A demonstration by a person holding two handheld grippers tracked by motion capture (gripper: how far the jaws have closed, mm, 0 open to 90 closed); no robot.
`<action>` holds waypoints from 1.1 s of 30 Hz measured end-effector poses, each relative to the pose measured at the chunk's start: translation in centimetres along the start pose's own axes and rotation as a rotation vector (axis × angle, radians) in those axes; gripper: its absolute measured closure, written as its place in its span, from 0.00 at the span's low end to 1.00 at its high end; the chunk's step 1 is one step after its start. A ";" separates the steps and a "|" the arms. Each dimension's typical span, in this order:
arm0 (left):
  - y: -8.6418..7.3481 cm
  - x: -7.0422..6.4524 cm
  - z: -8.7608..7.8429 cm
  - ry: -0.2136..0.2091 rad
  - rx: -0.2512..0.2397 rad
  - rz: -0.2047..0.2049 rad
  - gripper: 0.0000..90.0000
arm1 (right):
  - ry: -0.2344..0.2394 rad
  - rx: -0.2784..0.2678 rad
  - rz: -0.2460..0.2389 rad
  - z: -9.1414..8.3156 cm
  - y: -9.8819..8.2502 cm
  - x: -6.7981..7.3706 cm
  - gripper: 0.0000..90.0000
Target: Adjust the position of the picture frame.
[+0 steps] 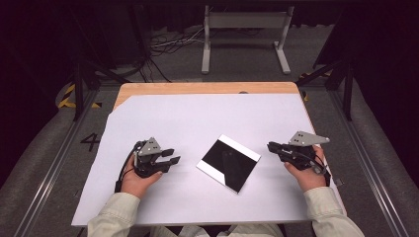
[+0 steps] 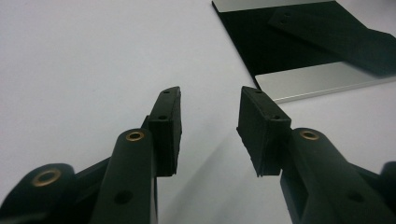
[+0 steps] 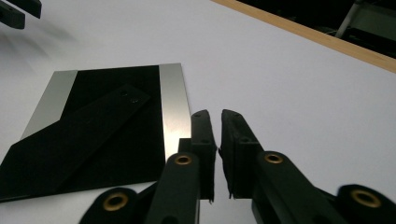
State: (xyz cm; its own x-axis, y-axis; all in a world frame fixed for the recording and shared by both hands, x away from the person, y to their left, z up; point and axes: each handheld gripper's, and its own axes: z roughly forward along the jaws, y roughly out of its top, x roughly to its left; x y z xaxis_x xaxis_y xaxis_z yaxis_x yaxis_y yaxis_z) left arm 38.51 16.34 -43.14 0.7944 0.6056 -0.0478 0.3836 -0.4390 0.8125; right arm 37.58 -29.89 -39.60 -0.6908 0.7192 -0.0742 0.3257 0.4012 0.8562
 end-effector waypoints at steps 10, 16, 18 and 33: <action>0.9 -0.8 1.1 -0.031 0.022 0.028 0.69 | 0.053 0.045 -0.108 0.0 0.0 0.7 1.00; 1.2 -1.3 1.5 -0.049 0.045 0.059 0.69 | 0.080 0.099 -0.118 -0.1 0.5 1.4 1.00; 1.2 -1.4 1.5 -0.054 0.053 0.064 0.69 | 0.089 0.137 -0.131 0.0 0.7 1.7 1.00; 1.0 -1.5 2.1 -0.067 0.086 0.062 0.68 | 0.143 0.324 -0.188 2.5 0.3 3.8 1.00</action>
State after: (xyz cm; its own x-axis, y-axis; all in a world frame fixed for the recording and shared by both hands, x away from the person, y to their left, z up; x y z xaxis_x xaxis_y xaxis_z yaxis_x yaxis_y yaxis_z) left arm 38.70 13.56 -43.46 0.8464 0.5311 -0.0402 0.3695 -0.5312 0.7624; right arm 36.73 -25.62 -40.93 -0.8332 0.5391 -0.1227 0.3561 0.6930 0.6269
